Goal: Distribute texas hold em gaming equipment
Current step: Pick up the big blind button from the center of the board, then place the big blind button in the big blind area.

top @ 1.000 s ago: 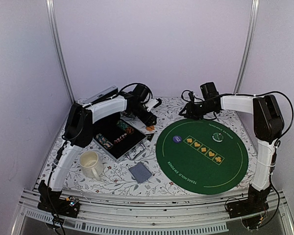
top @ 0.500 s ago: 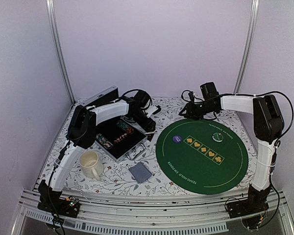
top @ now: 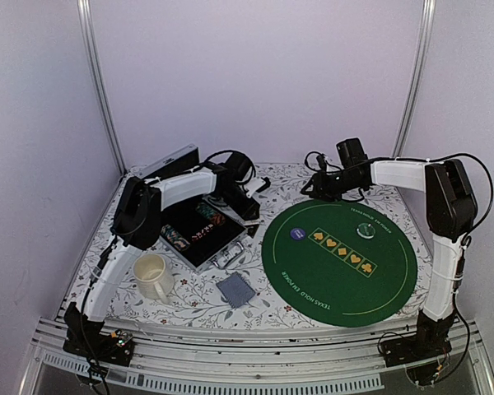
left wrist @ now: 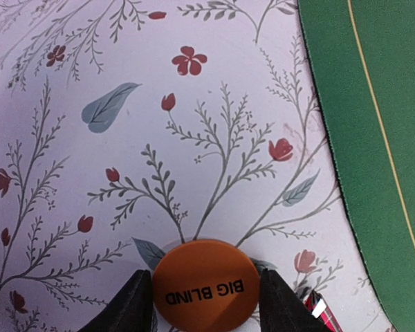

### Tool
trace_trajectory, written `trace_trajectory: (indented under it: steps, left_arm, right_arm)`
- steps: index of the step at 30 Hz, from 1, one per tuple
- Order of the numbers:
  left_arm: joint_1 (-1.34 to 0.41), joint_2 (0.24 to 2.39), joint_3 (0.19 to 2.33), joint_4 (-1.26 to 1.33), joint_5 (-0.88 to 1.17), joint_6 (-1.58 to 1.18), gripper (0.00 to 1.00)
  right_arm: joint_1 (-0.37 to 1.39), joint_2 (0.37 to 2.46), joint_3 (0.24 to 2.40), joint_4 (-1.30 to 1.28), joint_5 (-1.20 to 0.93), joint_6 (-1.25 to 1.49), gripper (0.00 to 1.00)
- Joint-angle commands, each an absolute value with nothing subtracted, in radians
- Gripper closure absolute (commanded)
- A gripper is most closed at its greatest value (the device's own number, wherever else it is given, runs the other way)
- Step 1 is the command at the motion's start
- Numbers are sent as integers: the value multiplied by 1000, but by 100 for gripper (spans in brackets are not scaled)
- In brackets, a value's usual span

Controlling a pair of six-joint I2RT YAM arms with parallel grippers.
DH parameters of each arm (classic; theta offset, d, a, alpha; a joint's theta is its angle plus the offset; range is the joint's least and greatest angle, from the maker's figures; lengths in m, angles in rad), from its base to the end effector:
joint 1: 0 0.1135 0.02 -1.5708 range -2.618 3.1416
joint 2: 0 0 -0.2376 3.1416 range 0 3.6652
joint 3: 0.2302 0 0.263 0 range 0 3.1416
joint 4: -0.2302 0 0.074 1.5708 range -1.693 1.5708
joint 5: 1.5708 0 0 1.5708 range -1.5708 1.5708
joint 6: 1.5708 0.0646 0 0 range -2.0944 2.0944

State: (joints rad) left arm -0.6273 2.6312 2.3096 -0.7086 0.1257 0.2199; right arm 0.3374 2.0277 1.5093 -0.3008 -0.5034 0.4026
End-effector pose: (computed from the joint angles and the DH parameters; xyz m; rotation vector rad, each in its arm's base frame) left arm 0.4489 -0.3354 0.0872 1.1187 2.3700 -0.3084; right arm 0.4295 0.1837 0.1566 -0.1690 2.4627 0.9392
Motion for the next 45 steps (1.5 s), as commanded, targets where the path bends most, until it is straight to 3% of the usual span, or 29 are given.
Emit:
trace_trajectory:
  steps: [1, 30, 45]
  left_arm:
    - [-632, 2586, 2256, -729, 121, 217, 51]
    - [-665, 2406, 2114, -626, 154, 243, 52]
    - [-906, 2121, 1672, -473, 282, 139, 53]
  right_arm:
    - [338, 1993, 1508, -316, -509, 393, 63]
    - [338, 1986, 1511, -327, -525, 394, 63]
    - [312, 1860, 1390, -342, -485, 374, 63]
